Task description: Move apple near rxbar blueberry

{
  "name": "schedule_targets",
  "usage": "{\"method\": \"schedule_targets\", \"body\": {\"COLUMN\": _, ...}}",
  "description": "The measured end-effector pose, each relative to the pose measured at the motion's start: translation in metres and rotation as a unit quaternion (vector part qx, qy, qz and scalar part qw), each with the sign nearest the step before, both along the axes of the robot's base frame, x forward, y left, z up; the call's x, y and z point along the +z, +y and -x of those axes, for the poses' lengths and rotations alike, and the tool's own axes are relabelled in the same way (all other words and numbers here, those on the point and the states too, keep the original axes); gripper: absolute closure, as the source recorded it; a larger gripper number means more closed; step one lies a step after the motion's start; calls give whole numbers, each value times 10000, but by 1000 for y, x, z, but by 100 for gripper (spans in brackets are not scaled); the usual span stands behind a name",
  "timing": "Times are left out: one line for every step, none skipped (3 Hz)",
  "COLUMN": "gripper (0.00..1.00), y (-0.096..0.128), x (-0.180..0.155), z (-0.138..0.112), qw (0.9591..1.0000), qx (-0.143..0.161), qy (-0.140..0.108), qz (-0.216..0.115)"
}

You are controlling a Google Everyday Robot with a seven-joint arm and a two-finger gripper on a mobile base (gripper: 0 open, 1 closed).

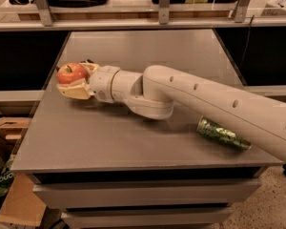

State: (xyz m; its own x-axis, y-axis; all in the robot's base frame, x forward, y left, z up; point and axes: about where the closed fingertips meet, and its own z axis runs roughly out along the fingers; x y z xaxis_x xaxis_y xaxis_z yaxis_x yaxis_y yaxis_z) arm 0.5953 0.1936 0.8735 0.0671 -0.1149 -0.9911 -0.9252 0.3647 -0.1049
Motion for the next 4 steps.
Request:
{"method": "schedule_targets", "body": {"gripper": 100, "y": 0, "x": -5, "z": -8, "qw": 10000, "qx": -11, "qy": 63, "qz": 12}}
{"method": "schedule_targets", "body": {"gripper": 100, "y": -4, "x": -10, "z": -15, "qw": 9999, "qx": -66, "qy": 108, "qz": 18}}
{"method": "schedule_targets", "body": {"gripper": 100, "y": -5, "x": -12, "z": -24, "qw": 9998, "qx": -151, "qy": 89, "qz": 21}}
{"method": "schedule_targets", "body": {"gripper": 82, "y": -6, "x": -12, "z": -34, "qw": 9996, "qx": -289, "qy": 71, "qz": 10}}
